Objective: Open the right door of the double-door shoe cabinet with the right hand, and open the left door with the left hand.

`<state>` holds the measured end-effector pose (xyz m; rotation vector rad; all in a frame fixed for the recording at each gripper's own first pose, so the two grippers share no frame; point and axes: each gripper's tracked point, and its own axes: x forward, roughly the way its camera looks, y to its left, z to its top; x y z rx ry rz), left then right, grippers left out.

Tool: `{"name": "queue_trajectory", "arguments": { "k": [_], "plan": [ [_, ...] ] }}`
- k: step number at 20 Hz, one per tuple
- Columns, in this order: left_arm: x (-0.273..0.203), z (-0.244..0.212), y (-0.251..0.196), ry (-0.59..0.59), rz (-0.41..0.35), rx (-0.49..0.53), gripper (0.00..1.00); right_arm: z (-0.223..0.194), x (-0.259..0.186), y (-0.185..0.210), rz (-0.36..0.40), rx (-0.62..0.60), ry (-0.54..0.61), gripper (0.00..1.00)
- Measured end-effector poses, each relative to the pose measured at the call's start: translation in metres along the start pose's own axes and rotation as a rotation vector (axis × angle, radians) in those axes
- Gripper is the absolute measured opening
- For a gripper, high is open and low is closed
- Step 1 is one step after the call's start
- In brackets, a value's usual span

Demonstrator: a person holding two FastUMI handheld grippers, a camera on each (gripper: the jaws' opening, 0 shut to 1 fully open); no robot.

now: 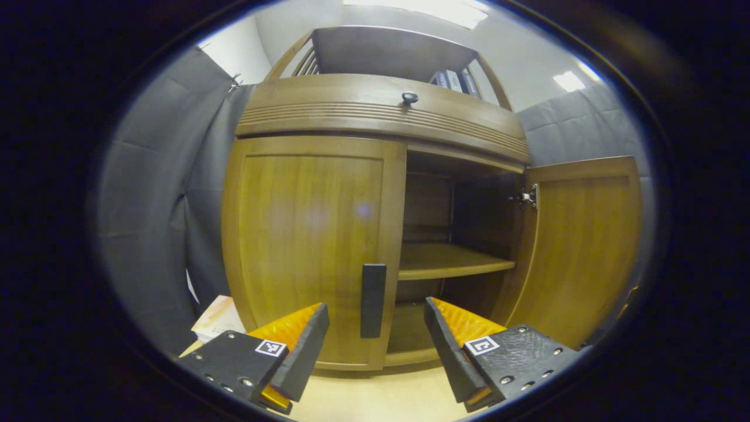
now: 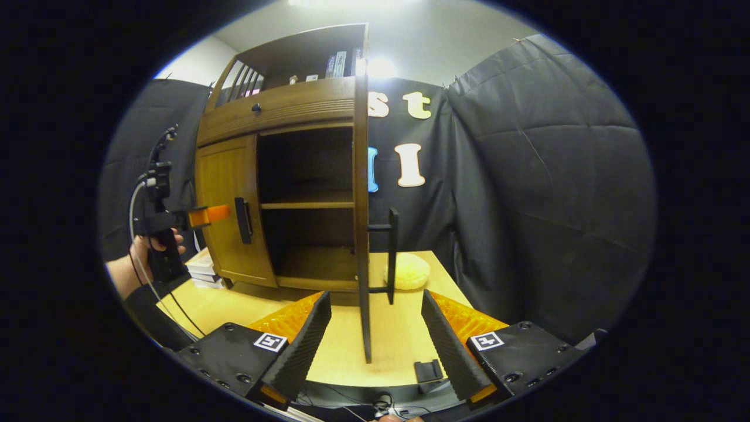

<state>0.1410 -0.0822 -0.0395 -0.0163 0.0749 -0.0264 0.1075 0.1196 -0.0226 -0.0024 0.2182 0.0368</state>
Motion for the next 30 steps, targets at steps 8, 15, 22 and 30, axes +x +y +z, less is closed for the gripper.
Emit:
{"name": "queue_trajectory", "arguments": {
  "k": [8,15,22,30],
  "plan": [
    [0.057,-0.019,0.001,0.002,0.009,0.053,0.95,0.034,0.038,0.043,-0.036,0.0,-0.099,0.93],
    [0.089,-0.028,0.007,0.007,0.027,0.032,0.78,0.025,0.016,0.037,-0.078,-0.026,-0.093,1.0],
    [0.096,-0.026,0.004,-0.015,0.052,0.008,0.36,0.007,0.006,0.06,-0.03,-0.07,-0.07,1.0],
    [0.092,-0.029,0.003,0.003,0.044,0.001,0.18,-0.002,0.017,0.089,0.054,-0.081,-0.056,1.0]
  ]
}}
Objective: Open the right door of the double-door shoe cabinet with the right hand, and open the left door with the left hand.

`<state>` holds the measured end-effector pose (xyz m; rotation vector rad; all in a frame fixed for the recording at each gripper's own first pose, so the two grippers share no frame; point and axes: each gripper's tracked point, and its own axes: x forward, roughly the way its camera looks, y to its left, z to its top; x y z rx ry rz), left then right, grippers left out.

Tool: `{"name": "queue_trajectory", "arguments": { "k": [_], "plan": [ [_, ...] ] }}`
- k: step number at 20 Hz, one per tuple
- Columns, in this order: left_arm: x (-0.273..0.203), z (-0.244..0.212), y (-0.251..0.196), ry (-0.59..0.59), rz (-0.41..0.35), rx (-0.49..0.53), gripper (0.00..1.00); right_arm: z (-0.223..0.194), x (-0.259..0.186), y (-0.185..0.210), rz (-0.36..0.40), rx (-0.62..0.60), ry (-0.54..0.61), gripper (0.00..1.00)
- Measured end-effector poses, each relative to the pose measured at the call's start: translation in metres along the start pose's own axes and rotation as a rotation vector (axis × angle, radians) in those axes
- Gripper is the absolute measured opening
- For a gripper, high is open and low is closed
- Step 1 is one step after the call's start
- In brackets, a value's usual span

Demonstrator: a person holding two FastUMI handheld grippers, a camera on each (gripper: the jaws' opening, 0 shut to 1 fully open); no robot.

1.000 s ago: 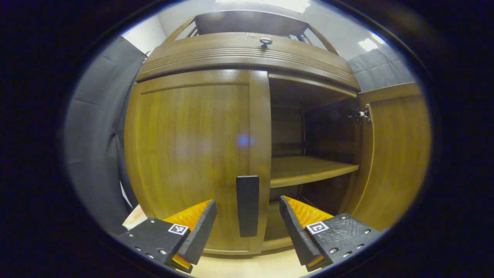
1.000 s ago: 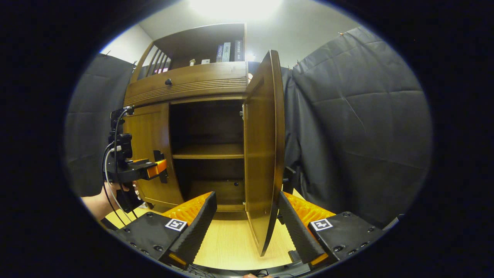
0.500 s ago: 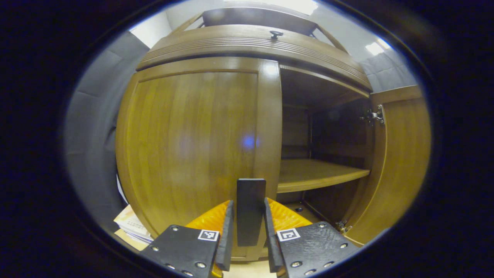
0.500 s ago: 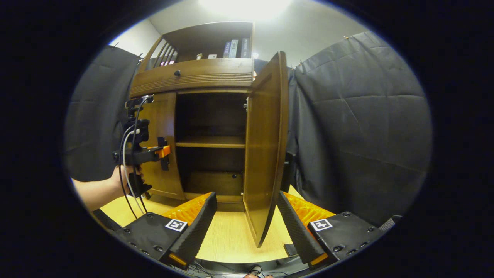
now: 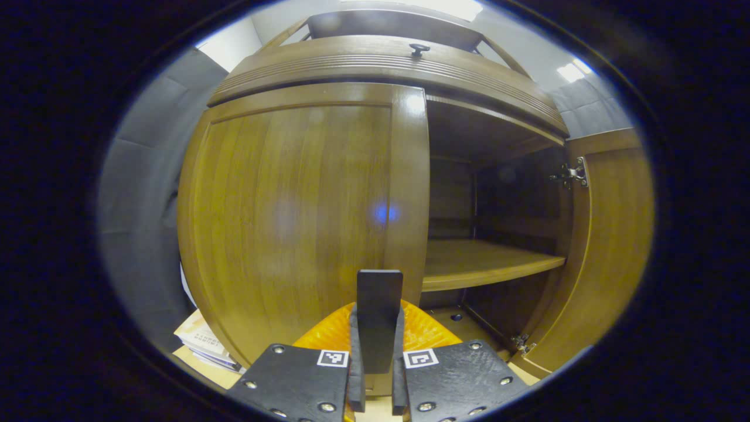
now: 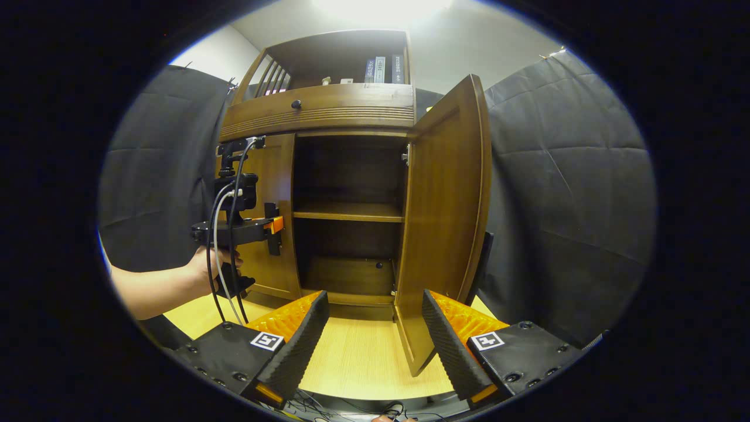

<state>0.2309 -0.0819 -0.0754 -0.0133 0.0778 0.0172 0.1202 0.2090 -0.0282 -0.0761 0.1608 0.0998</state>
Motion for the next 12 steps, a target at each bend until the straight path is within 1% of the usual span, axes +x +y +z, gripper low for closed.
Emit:
{"name": "queue_trajectory", "arguments": {
  "k": [3,6,7,8,9,12],
  "plan": [
    [-0.007,0.001,-0.001,0.004,-0.016,-0.001,0.2,0.002,0.002,0.002,0.014,0.007,-0.008,1.0],
    [-0.029,-0.003,0.004,-0.003,-0.033,0.0,0.21,0.002,0.004,0.006,0.025,0.02,-0.01,1.0],
    [-0.034,-0.003,0.006,-0.005,-0.041,0.002,0.21,0.002,0.005,0.008,0.027,0.024,-0.012,0.97],
    [-0.039,-0.003,0.006,-0.006,-0.048,0.004,0.21,0.003,0.006,0.009,0.031,0.029,-0.014,1.0],
    [-0.045,-0.003,0.007,-0.006,-0.054,0.007,0.21,0.003,0.007,0.01,0.035,0.033,-0.017,0.97],
    [-0.062,-0.003,0.011,-0.005,-0.068,0.017,0.21,0.005,0.009,0.013,0.054,0.036,-0.027,1.0]
  ]
}}
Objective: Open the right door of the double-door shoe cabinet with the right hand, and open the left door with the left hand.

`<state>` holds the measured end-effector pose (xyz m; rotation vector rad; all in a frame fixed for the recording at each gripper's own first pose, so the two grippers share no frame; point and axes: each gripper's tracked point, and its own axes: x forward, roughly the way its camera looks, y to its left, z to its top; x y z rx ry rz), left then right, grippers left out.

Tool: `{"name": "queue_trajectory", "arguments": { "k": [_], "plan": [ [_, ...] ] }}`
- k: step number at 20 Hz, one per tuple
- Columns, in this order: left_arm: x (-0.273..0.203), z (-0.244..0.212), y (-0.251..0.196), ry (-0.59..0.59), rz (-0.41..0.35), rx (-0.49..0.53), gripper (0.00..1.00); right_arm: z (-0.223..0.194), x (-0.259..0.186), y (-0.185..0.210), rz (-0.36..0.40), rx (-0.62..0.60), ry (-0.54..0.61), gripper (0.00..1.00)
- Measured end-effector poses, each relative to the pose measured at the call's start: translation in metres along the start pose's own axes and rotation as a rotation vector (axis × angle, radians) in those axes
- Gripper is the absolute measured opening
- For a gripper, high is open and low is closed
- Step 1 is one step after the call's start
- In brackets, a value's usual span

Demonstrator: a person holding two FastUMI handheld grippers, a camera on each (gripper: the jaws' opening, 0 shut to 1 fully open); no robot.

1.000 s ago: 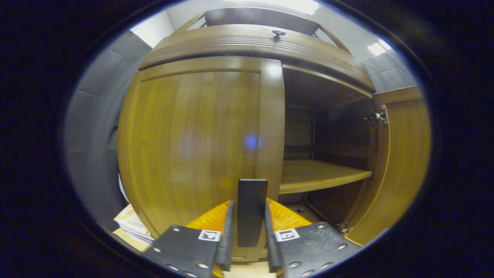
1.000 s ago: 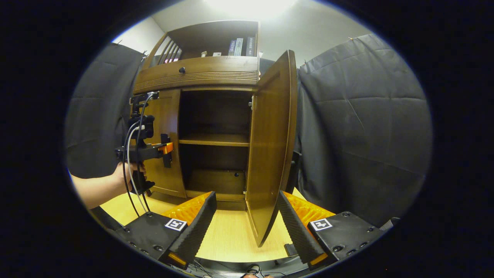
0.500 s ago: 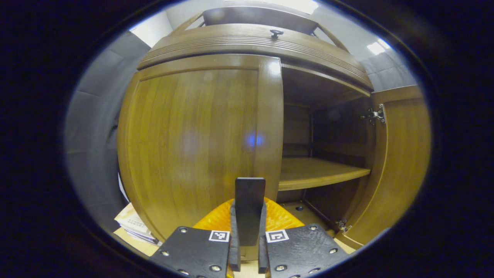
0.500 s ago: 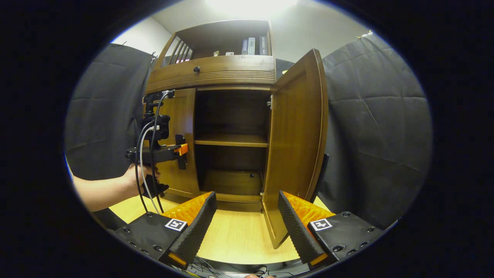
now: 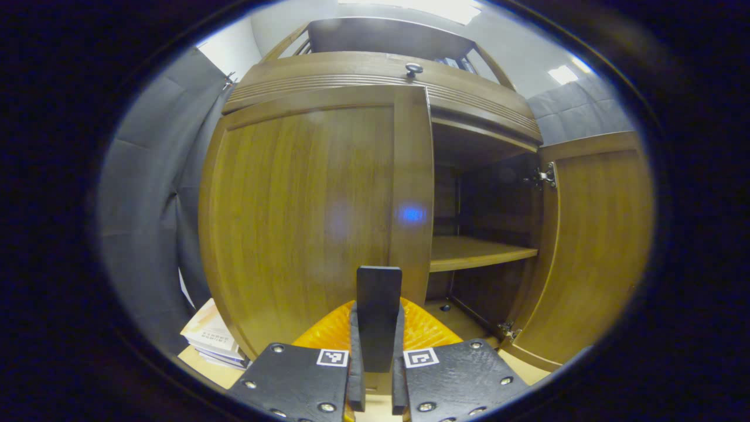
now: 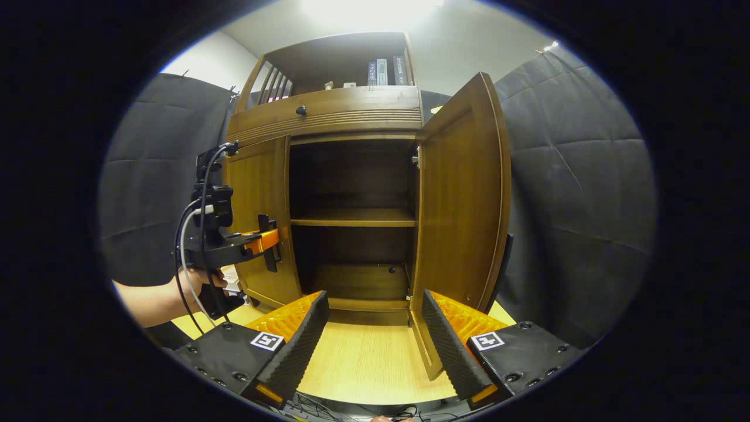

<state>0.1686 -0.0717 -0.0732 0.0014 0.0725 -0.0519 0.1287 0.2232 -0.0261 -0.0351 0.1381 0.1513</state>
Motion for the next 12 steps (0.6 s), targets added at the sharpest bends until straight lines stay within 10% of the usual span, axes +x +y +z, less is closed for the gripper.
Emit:
{"name": "queue_trajectory", "arguments": {
  "k": [12],
  "plan": [
    [-0.07,0.002,0.024,-0.012,0.001,0.01,0.21,0.013,0.014,0.034,0.117,-0.007,-0.026,0.98]
  ]
}}
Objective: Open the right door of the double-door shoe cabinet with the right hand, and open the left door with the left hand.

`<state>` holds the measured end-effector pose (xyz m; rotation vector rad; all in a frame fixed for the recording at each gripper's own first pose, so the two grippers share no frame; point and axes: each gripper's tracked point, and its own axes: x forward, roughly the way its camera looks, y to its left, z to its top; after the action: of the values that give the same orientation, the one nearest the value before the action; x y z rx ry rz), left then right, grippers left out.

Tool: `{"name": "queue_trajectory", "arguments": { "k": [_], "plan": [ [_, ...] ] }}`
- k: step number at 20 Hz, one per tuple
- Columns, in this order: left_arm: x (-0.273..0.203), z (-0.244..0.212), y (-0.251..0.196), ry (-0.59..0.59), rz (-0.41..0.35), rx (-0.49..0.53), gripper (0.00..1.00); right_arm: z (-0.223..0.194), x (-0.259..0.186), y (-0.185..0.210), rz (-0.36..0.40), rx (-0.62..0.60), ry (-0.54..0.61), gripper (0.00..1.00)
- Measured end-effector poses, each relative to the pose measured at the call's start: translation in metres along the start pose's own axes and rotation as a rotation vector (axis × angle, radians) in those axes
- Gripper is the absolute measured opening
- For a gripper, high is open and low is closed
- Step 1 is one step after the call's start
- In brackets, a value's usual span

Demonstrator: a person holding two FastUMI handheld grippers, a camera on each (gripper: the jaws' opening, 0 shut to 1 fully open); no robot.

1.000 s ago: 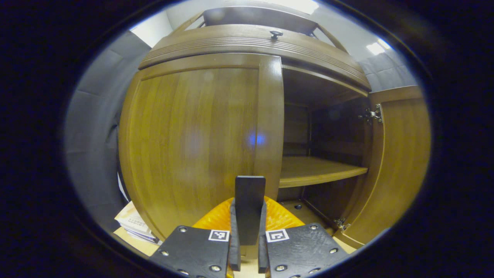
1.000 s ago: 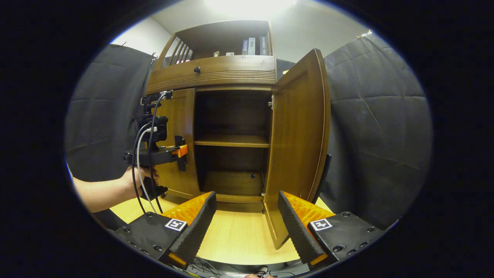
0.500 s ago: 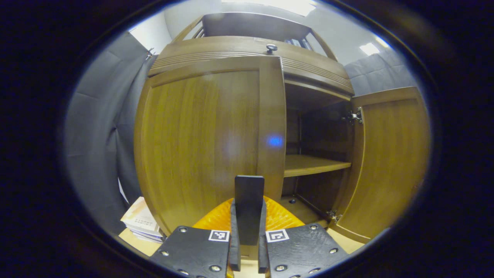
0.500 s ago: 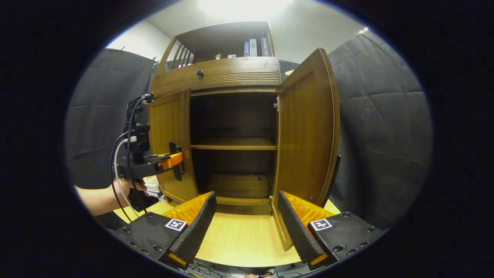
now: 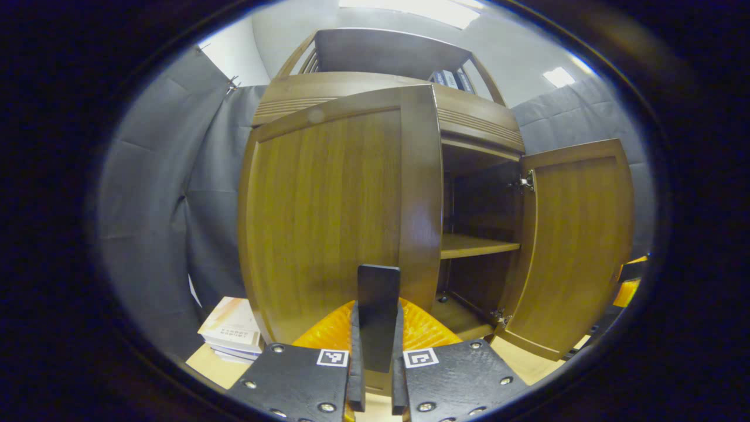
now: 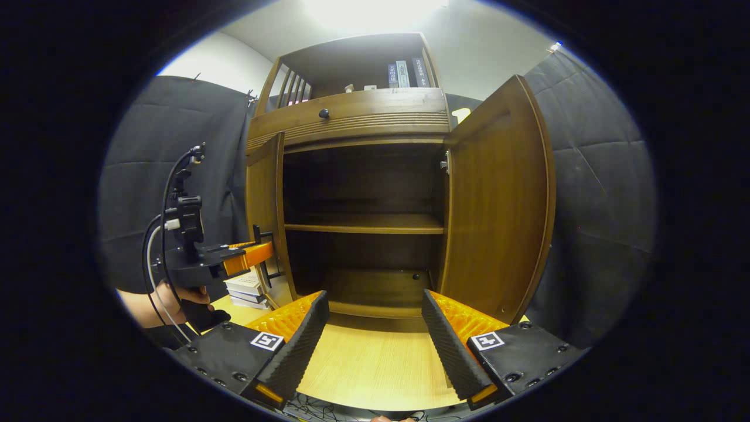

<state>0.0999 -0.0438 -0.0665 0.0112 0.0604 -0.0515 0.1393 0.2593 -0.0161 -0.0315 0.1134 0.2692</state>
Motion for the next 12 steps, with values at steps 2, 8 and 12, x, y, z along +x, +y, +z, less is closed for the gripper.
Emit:
{"name": "queue_trajectory", "arguments": {
  "k": [2,8,12],
  "plan": [
    [-0.01,0.0,0.005,0.004,0.011,0.002,0.21,0.003,0.005,0.002,0.013,0.003,-0.005,1.0],
    [-0.04,0.0,0.025,0.005,0.049,0.021,0.18,0.004,0.014,0.012,0.046,0.013,-0.011,1.0],
    [-0.054,0.001,0.037,0.006,0.067,0.034,0.18,0.005,0.019,0.017,0.066,0.012,-0.014,0.97]
  ]
}}
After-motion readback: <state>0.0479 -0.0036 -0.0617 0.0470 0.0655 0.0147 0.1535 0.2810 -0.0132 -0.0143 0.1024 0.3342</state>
